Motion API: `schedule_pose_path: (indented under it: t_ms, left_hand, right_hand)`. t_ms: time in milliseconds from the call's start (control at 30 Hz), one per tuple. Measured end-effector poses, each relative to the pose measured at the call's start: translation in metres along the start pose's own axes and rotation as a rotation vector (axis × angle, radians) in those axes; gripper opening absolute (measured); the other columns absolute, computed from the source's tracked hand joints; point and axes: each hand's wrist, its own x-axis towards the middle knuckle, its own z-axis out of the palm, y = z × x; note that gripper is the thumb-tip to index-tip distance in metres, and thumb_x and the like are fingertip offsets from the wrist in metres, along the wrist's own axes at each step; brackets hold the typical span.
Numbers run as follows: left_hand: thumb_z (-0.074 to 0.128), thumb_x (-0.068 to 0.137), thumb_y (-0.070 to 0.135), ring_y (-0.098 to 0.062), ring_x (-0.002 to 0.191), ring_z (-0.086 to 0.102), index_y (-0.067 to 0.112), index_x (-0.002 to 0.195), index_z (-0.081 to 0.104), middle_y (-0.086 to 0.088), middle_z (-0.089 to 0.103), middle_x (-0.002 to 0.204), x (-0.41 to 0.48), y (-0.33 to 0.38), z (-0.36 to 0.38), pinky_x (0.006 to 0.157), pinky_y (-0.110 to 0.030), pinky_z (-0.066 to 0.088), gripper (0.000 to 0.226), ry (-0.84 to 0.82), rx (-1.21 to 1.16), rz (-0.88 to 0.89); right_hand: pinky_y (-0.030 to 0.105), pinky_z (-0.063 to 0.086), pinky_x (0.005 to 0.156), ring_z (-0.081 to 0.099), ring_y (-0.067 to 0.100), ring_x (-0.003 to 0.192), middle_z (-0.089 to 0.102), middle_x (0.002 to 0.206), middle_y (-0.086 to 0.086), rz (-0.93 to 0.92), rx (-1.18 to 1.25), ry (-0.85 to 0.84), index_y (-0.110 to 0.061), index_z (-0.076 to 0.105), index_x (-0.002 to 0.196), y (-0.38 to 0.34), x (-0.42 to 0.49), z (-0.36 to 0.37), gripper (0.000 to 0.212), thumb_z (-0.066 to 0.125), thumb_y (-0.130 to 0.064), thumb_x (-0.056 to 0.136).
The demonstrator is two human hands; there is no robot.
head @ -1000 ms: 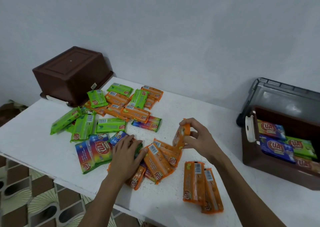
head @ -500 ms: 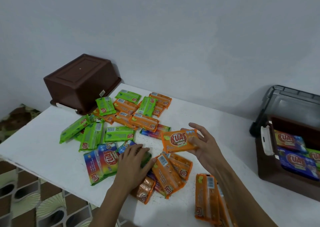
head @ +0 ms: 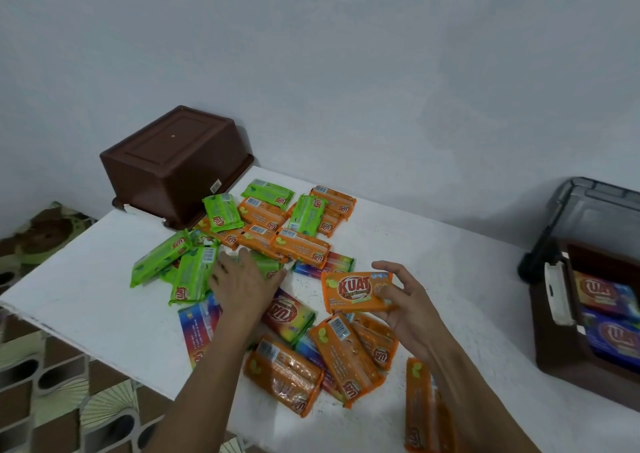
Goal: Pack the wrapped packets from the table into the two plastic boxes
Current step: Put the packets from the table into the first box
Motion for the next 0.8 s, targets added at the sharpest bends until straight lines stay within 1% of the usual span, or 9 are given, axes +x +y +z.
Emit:
schedule_pose_path:
  t_ms: [133, 267, 333, 500, 567, 600, 667, 700, 800]
  left_hand:
    - [0.059, 0.068, 0.079, -0.043, 0.130, 0.034, 0.011, 0.134, 0.036, -0.026, 0.035, 0.141, 0.009, 0.005, 0.000, 0.103, -0.051, 0.034, 0.098, -0.056, 0.024, -0.025]
    - [0.068, 0.063, 0.075, -0.044, 0.129, 0.035, 0.011, 0.138, 0.031, -0.027, 0.035, 0.140, 0.013, 0.009, -0.004, 0.103, -0.052, 0.035, 0.105, -0.102, -0.008, -0.077]
    - [0.071, 0.064, 0.070, -0.045, 0.129, 0.036, 0.011, 0.137, 0.032, -0.027, 0.036, 0.140, 0.017, 0.009, -0.008, 0.103, -0.052, 0.036, 0.102, -0.128, -0.036, -0.080]
    - [0.070, 0.065, 0.070, -0.043, 0.130, 0.036, 0.013, 0.135, 0.039, -0.022, 0.040, 0.140, 0.016, 0.005, -0.021, 0.104, -0.052, 0.034, 0.096, -0.166, -0.080, -0.069]
    - [0.068, 0.063, 0.073, -0.042, 0.130, 0.038, 0.017, 0.134, 0.042, -0.019, 0.044, 0.140, 0.015, 0.004, -0.027, 0.104, -0.053, 0.033, 0.094, -0.190, -0.108, -0.057]
    - [0.067, 0.060, 0.075, -0.040, 0.127, 0.042, 0.018, 0.132, 0.044, -0.017, 0.048, 0.137, 0.014, 0.003, -0.033, 0.104, -0.052, 0.035, 0.095, -0.204, -0.124, -0.045]
    - [0.062, 0.053, 0.077, -0.034, 0.117, 0.052, 0.020, 0.128, 0.048, -0.011, 0.056, 0.128, 0.012, 0.003, -0.044, 0.099, -0.051, 0.043, 0.096, -0.234, -0.208, -0.001]
    - [0.062, 0.054, 0.075, -0.031, 0.112, 0.055, 0.021, 0.126, 0.049, -0.007, 0.059, 0.122, 0.009, 0.004, -0.050, 0.096, -0.049, 0.046, 0.091, -0.253, -0.292, 0.019]
    - [0.069, 0.066, 0.061, -0.018, 0.098, 0.058, 0.026, 0.118, 0.053, 0.003, 0.059, 0.105, -0.006, 0.010, -0.068, 0.089, -0.041, 0.049, 0.065, -0.314, -0.650, 0.051]
  right_hand:
    - [0.040, 0.062, 0.067, 0.069, 0.038, 0.100, 0.066, 0.109, 0.021, 0.009, -0.018, 0.008, -0.010, 0.062, 0.116, 0.002, -0.002, 0.000, 0.034, 0.056, 0.010, 0.089]
    - [0.042, 0.062, 0.069, 0.069, 0.039, 0.102, 0.063, 0.112, 0.023, 0.015, -0.011, 0.012, -0.009, 0.062, 0.116, 0.005, -0.005, -0.001, 0.034, 0.056, 0.010, 0.089]
    - [0.043, 0.062, 0.071, 0.070, 0.037, 0.100, 0.064, 0.112, 0.022, 0.016, -0.009, 0.013, -0.011, 0.063, 0.115, 0.006, -0.007, -0.002, 0.035, 0.056, 0.011, 0.089]
    - [0.045, 0.062, 0.070, 0.069, 0.038, 0.103, 0.060, 0.118, 0.025, 0.028, 0.001, 0.023, -0.022, 0.059, 0.125, 0.008, -0.010, -0.006, 0.049, 0.057, 0.011, 0.089]
    - [0.044, 0.062, 0.069, 0.068, 0.038, 0.103, 0.058, 0.119, 0.025, 0.031, 0.008, 0.039, -0.022, 0.058, 0.127, 0.009, -0.011, -0.008, 0.051, 0.057, 0.011, 0.088]
    - [0.045, 0.062, 0.070, 0.068, 0.039, 0.104, 0.058, 0.120, 0.025, 0.031, 0.011, 0.043, -0.019, 0.058, 0.127, 0.009, -0.012, -0.008, 0.050, 0.057, 0.011, 0.088]
    - [0.046, 0.062, 0.073, 0.067, 0.039, 0.106, 0.059, 0.122, 0.026, 0.028, 0.023, 0.050, -0.012, 0.058, 0.126, 0.009, -0.013, -0.008, 0.045, 0.057, 0.011, 0.088]
    - [0.046, 0.061, 0.074, 0.067, 0.039, 0.106, 0.060, 0.122, 0.025, 0.025, 0.026, 0.057, -0.008, 0.059, 0.124, 0.009, -0.013, -0.008, 0.042, 0.058, 0.011, 0.087]
    - [0.045, 0.061, 0.079, 0.067, 0.038, 0.106, 0.063, 0.122, 0.025, 0.018, 0.046, 0.062, -0.002, 0.060, 0.119, 0.007, -0.016, -0.008, 0.033, 0.059, 0.008, 0.088]
